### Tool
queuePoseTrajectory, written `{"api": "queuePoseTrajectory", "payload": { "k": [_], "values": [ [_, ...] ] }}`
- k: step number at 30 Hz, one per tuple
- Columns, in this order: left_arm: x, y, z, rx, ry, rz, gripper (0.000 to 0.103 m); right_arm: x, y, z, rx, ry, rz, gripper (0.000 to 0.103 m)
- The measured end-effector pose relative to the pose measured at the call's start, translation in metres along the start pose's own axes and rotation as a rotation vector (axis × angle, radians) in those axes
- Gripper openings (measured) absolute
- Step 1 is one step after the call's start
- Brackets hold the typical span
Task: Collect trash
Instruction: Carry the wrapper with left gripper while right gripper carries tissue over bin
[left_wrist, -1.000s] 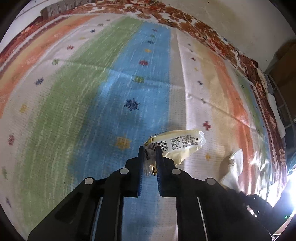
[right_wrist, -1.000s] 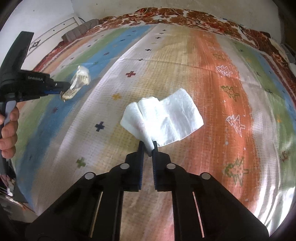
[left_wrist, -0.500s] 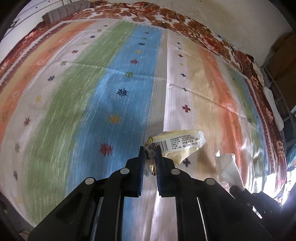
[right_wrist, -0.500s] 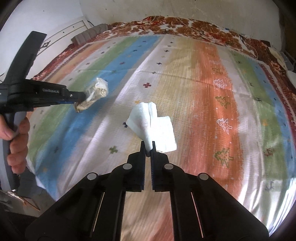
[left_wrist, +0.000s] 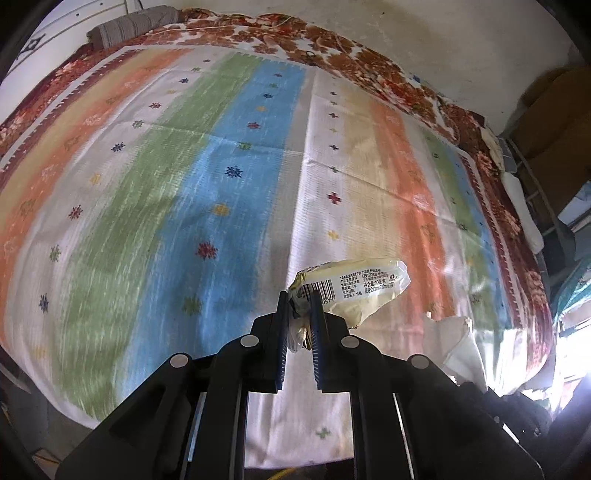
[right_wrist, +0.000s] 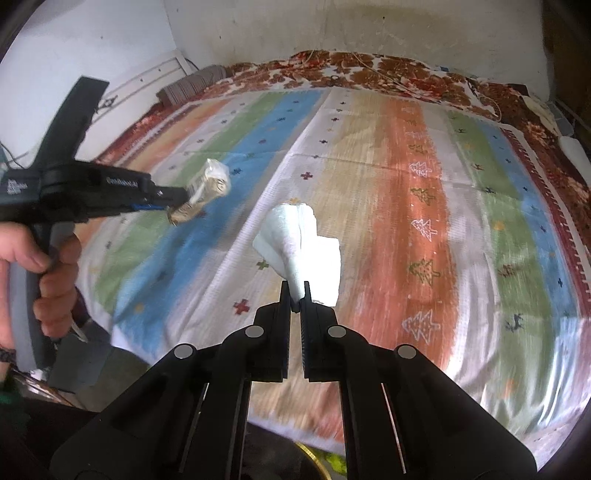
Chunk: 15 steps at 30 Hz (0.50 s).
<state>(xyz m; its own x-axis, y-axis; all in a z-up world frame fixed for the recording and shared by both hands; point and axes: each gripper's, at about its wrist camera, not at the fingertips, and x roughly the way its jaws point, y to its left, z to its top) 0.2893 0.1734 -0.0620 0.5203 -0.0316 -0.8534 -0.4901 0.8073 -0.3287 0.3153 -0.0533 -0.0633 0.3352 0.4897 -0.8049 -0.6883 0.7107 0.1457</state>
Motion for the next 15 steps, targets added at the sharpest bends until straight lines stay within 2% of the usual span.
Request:
{"api": "queuePoseTrajectory", "payload": {
  "k": [5, 9, 15],
  "values": [
    [-0.022, -0.015, -0.021, 0.024, -0.013, -0.022, 0.01, -0.024, 0.005, -0.01, 0.005, -0.023, 0.009, 0.004],
    [-0.035, -0.026, -0.04, 0.058, -0.013, -0.008, 0.01, -0.047, 0.01, -0.02, 0.01, -0.046, 0.006, 0.004],
    [-0.06, -0.035, -0.061, 0.041, -0.023, -0.076, 0.01, -0.075, 0.019, -0.038, 0.0, -0.07, 0.002, 0.004]
  ]
}}
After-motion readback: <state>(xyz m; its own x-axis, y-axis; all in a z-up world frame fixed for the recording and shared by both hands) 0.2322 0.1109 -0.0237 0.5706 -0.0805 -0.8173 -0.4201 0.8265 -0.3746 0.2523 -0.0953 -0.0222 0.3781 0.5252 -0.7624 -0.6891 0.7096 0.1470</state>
